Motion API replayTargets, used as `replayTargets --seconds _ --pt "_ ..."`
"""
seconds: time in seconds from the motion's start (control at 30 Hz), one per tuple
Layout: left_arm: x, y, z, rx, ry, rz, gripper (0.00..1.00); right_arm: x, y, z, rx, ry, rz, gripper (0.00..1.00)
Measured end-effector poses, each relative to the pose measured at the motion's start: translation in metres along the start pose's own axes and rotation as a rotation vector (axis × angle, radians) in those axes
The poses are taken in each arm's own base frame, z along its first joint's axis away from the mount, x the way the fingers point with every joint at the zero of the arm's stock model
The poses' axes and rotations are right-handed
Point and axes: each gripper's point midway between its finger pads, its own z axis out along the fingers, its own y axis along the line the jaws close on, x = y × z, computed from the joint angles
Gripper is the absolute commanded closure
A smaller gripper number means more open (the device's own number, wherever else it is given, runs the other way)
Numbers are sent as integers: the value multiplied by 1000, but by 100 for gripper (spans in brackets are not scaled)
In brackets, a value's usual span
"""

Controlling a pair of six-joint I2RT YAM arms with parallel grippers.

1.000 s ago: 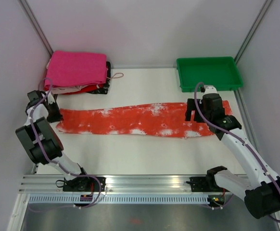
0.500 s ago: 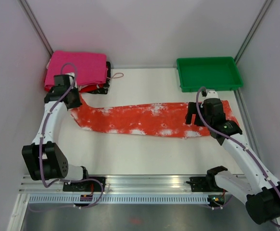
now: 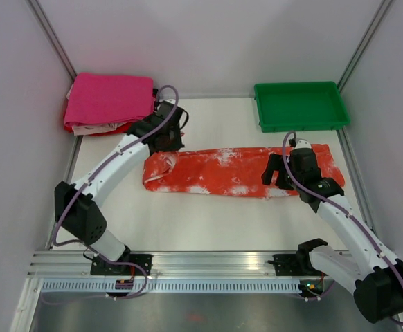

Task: Fold and stack the trousers
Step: Fold the trousers

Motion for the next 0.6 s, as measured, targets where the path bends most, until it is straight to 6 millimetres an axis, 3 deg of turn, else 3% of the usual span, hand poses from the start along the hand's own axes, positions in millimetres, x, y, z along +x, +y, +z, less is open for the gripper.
replayTargets --seconds 0.13,0.23,0.37,0.6 --pt "15 -53 8 53 16 -6 98 -7 -14 -4 84 -16 34 2" --pt "35 -80 20 68 53 -31 98 -29 -30 -13 167 -60 87 2" --pt "57 -93 44 41 105 -82 98 -52 -50 -21 239 -122 152 2" --pt "72 -120 63 49 127 -131 98 -52 -63 -22 268 -119 188 2"
